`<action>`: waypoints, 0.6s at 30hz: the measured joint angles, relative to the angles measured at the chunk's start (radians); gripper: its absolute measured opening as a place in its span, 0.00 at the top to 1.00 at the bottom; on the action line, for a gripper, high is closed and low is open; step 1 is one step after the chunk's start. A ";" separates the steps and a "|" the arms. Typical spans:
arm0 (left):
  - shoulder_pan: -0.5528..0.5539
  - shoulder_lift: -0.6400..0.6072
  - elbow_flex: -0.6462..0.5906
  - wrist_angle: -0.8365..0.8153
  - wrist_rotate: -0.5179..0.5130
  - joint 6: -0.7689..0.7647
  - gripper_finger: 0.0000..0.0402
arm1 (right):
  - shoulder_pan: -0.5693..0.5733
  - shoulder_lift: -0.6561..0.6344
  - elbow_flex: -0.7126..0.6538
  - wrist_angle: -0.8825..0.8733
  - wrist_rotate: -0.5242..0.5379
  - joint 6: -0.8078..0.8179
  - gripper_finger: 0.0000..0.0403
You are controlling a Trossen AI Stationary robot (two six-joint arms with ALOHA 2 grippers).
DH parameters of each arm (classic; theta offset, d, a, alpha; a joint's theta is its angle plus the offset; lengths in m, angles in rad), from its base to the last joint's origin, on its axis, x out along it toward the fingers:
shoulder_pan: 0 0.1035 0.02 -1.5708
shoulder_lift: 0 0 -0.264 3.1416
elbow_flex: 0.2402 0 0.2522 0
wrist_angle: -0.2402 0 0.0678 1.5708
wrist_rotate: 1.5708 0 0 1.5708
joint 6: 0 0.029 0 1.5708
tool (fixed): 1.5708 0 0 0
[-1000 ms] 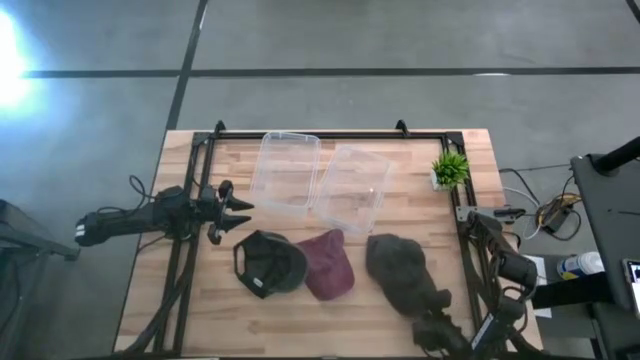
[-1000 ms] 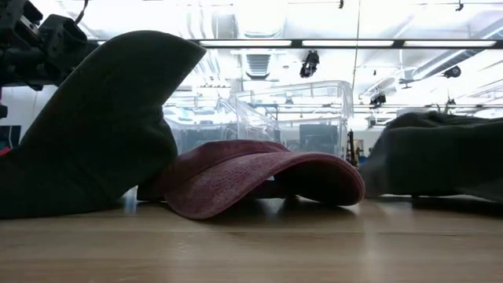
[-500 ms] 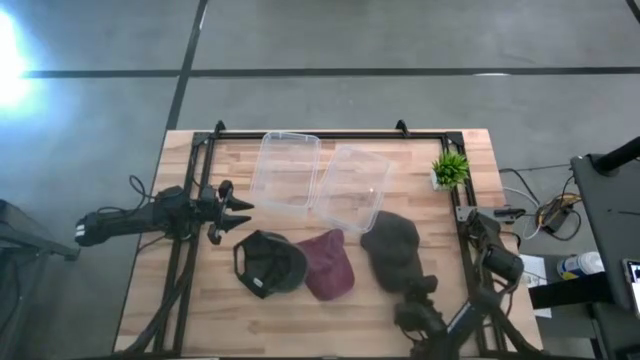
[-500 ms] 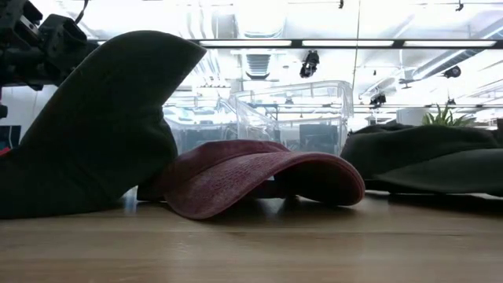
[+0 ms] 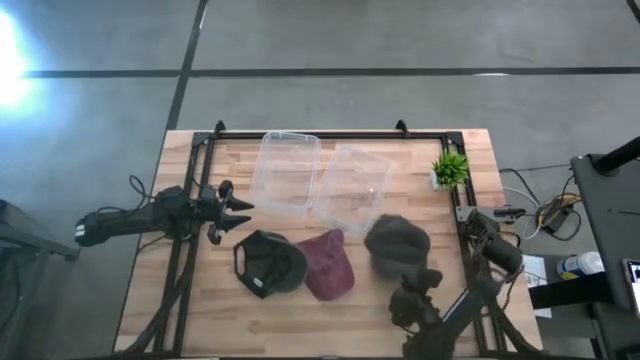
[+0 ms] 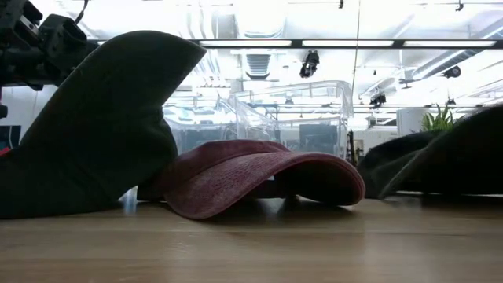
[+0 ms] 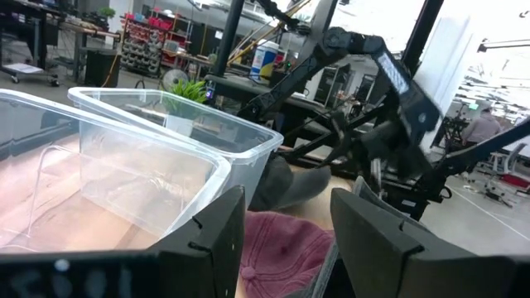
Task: Pick and place caps into container
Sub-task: Put the right black cap into the right transparent container
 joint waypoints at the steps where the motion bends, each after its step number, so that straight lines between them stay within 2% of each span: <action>1: 0.000 0.000 0.000 0.000 0.000 0.000 0.57 | 0.004 -0.036 0.000 0.004 -0.003 0.000 0.96; 8: 0.000 0.001 0.000 0.000 0.000 0.000 0.57 | -0.006 -0.326 0.004 0.019 0.011 0.016 0.97; 10: 0.000 0.001 0.000 0.000 0.000 0.000 0.57 | -0.020 -0.410 0.004 0.015 0.082 0.030 0.97; 14: 0.000 0.001 0.000 0.000 0.000 0.000 0.57 | -0.057 -0.572 0.017 0.021 0.288 0.045 0.97; 17: 0.000 0.001 0.000 0.000 0.000 0.000 0.57 | -0.081 -0.706 0.039 0.096 0.396 0.011 0.97; 18: 0.000 0.001 0.000 0.000 0.000 0.000 0.57 | -0.084 -0.749 0.040 0.143 0.460 -0.025 0.97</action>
